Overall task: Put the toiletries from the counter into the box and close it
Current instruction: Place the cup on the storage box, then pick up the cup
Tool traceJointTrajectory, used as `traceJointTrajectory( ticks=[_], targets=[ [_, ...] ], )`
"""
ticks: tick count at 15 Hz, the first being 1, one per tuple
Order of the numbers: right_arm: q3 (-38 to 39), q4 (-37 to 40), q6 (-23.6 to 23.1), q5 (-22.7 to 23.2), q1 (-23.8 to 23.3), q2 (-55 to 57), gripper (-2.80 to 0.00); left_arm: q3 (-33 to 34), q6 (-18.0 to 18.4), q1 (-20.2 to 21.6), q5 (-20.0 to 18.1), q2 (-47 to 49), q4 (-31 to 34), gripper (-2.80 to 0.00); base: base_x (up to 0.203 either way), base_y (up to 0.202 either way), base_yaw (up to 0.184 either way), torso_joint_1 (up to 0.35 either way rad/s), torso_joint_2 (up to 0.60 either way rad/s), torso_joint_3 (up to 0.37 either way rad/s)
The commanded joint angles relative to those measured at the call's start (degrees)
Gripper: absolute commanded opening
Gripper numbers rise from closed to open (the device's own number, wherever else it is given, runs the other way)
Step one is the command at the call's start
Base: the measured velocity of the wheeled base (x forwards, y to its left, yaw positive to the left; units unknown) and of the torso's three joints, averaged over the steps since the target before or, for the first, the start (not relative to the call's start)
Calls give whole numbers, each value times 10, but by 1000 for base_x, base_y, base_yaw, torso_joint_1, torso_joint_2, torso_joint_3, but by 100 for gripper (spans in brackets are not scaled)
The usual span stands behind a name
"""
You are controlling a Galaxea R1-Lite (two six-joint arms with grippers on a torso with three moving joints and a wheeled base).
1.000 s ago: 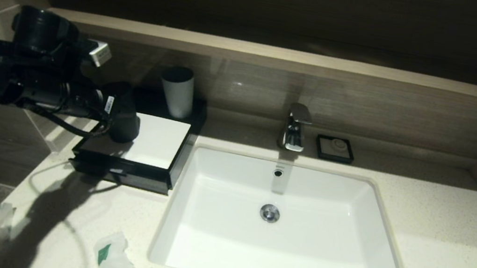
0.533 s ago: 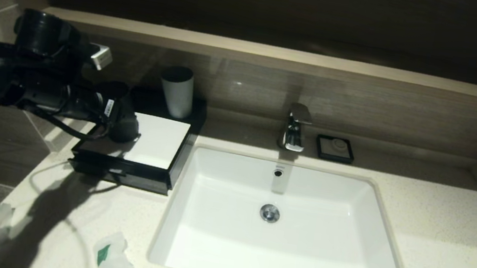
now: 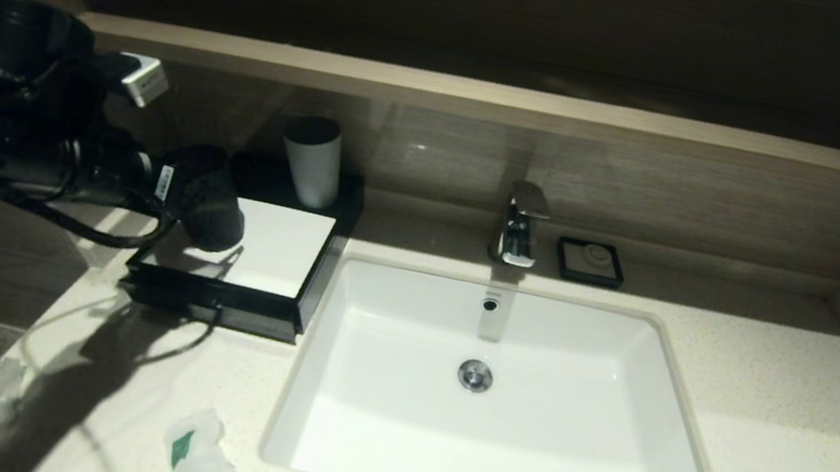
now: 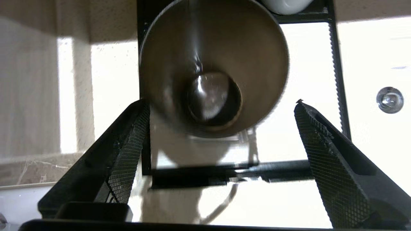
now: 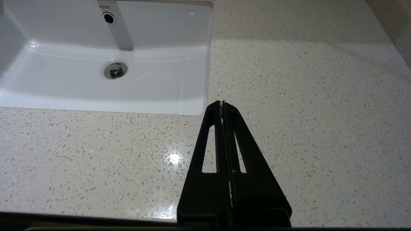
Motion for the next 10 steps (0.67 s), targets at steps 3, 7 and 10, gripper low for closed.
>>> traceJointTrajectory(
  ticks=[3, 7, 10],
  targets=[
    [0, 0, 0, 0, 0, 0, -280, 112, -9, 1, 0, -97, -51, 0, 0, 0, 0, 0, 0, 0],
    [0, 0, 0, 0, 0, 0, -280, 211, -30, 1, 0, -124, -110, -280, 0, 0, 0, 0, 0, 0],
    [0, 0, 0, 0, 0, 0, -280, 260, -44, 2, 2, -119, -177, -280, 0, 0, 0, 0, 0, 0]
  ],
)
